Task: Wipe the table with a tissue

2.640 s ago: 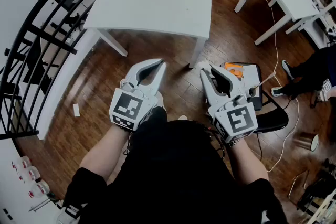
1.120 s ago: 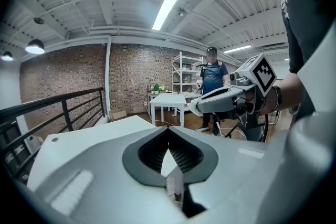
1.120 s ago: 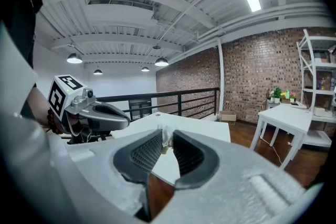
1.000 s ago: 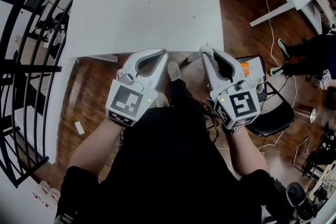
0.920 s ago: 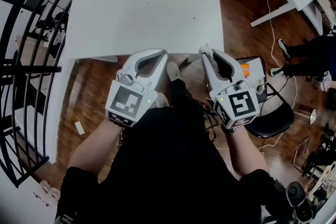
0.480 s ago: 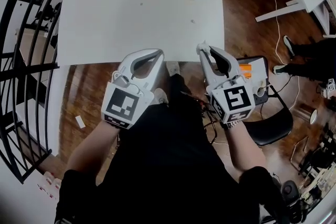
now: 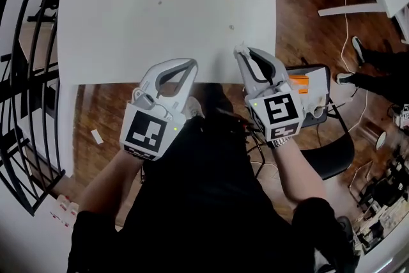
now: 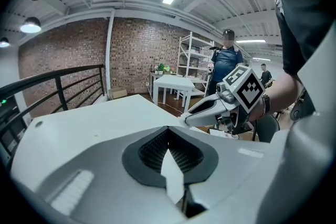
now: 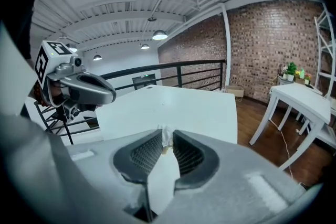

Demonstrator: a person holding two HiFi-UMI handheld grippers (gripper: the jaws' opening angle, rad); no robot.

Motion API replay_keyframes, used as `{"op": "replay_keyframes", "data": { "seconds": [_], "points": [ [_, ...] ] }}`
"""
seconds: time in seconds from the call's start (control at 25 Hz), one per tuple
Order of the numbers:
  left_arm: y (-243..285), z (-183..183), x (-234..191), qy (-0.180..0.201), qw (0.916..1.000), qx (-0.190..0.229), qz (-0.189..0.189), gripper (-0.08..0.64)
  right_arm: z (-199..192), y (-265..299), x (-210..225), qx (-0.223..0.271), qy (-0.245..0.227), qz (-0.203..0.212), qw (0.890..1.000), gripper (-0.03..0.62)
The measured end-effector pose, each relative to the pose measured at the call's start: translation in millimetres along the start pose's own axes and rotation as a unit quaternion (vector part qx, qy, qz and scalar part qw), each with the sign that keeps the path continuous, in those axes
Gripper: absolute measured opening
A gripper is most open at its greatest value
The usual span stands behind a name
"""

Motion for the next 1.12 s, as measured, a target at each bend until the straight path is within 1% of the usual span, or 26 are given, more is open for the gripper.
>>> {"op": "replay_keyframes", "data": {
  "seconds": [0.24, 0.4, 0.8, 1.12],
  "points": [
    [22.0, -9.9, -5.2, -0.016, 0.9996, -0.022, -0.001, 0.016, -18.7, 25.5, 16.8, -0.033, -0.005, 0.009, 0.999, 0.054],
    [25.6, -14.4, -14.0, -0.026, 0.9991, -0.032, -0.001, 0.016, -23.6, 42.9, 16.7, -0.057, -0.011, 0.017, 0.998, 0.054],
    [45.9, -18.7, -30.5, -0.031, 0.9981, -0.053, -0.006, 0.017, -39.7, 76.2, 33.0, -0.096, -0.029, 0.026, 0.995, 0.054],
    [51.2, -22.1, -38.1, -0.038, 0.9974, -0.061, -0.006, 0.017, -46.6, 91.8, 31.5, -0.121, -0.034, 0.038, 0.991, 0.054]
  ]
}}
Point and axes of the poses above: the fingertips, and each gripper's own axes: y forward along the fingers, x to its right, z out of its top, the point moved 1 cm from there along -y, backward along the fingers, and after that the axes turned 1 degree about -y, right-handed, at the moved point
